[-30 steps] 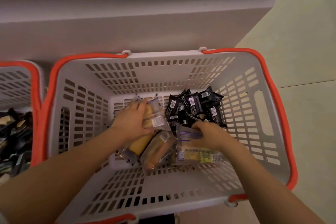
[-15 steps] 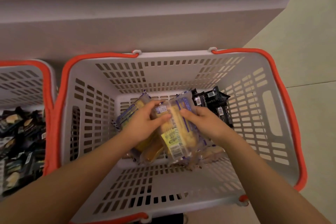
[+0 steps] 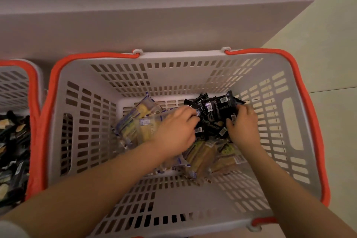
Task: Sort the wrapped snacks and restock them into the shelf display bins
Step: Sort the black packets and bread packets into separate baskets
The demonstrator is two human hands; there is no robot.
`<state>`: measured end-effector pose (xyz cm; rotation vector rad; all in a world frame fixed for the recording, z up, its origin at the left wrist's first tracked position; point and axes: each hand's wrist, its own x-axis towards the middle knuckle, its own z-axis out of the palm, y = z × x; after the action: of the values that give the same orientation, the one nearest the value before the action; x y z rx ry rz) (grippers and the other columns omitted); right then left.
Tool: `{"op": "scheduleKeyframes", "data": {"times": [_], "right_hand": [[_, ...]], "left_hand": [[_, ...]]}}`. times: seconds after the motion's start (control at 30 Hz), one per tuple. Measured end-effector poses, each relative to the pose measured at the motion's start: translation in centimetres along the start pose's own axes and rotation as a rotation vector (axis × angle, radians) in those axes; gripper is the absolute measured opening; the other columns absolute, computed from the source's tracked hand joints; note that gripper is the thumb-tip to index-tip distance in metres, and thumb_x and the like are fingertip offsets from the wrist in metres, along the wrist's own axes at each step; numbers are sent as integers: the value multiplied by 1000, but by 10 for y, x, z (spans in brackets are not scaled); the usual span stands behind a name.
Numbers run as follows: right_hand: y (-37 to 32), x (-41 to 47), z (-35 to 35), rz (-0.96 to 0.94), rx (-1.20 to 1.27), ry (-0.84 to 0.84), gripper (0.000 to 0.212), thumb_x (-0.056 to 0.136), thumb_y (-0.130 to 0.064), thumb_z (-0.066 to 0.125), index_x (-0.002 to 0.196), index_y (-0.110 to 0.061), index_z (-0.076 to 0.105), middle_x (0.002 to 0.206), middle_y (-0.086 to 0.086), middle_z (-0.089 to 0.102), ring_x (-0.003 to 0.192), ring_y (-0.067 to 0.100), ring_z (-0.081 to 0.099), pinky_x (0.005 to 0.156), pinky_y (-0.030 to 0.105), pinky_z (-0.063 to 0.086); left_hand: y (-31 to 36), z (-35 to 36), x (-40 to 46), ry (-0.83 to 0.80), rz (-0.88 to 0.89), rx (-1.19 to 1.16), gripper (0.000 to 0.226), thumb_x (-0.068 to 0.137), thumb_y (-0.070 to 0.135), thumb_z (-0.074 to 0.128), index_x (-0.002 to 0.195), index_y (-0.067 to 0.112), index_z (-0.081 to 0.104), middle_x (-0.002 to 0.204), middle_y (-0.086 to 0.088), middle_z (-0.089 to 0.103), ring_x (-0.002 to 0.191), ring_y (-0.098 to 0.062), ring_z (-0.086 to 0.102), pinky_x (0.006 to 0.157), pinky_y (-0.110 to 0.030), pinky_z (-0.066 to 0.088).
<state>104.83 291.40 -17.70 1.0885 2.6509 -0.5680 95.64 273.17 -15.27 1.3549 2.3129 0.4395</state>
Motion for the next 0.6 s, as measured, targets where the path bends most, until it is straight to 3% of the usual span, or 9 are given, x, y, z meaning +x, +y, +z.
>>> {"op": "scheduleKeyframes", "data": {"times": [0.17, 0.27, 0.37, 0.5, 0.6], "right_hand": [[7, 28, 6, -153, -84, -42, 63, 94, -18, 50, 144, 2, 17, 152, 20, 21, 140, 32, 19, 115, 36, 15], [2, 48, 11, -268, -147, -42, 62, 95, -23, 49, 145, -1, 20, 151, 17, 23, 139, 31, 22, 114, 35, 16], [2, 63, 18, -254, -203, -112, 65, 93, -35, 52, 144, -4, 24, 147, 17, 31, 135, 33, 29, 112, 39, 23], [2, 72, 20, -226, -250, -156, 65, 85, -56, 54, 128, -10, 41, 125, 14, 54, 114, 33, 50, 92, 40, 40], [-1, 73, 18, -229, -203, -245, 60, 77, -59, 62, 114, -15, 45, 114, 8, 61, 97, 29, 58, 73, 34, 42]], "left_hand": [[13, 33, 51, -227, -98, 38, 65, 89, 33, 55, 141, 5, 28, 148, -12, 24, 136, -26, 21, 109, -37, 27], [2, 46, 63, -332, -168, 68, 83, 81, 44, 64, 141, 5, 24, 146, -13, 24, 133, -29, 24, 108, -42, 32], [-7, 55, 65, -360, -171, 33, 93, 75, 53, 67, 143, 8, 22, 147, -11, 21, 134, -29, 23, 108, -43, 32], [-19, 58, 63, -290, -189, 19, 112, 69, 63, 66, 148, 11, 5, 154, -8, 4, 141, -27, 6, 114, -41, 15], [-26, 55, 69, -323, -215, 50, 120, 67, 66, 65, 148, 9, -3, 156, -8, -4, 143, -27, -3, 116, -39, 5]]}}
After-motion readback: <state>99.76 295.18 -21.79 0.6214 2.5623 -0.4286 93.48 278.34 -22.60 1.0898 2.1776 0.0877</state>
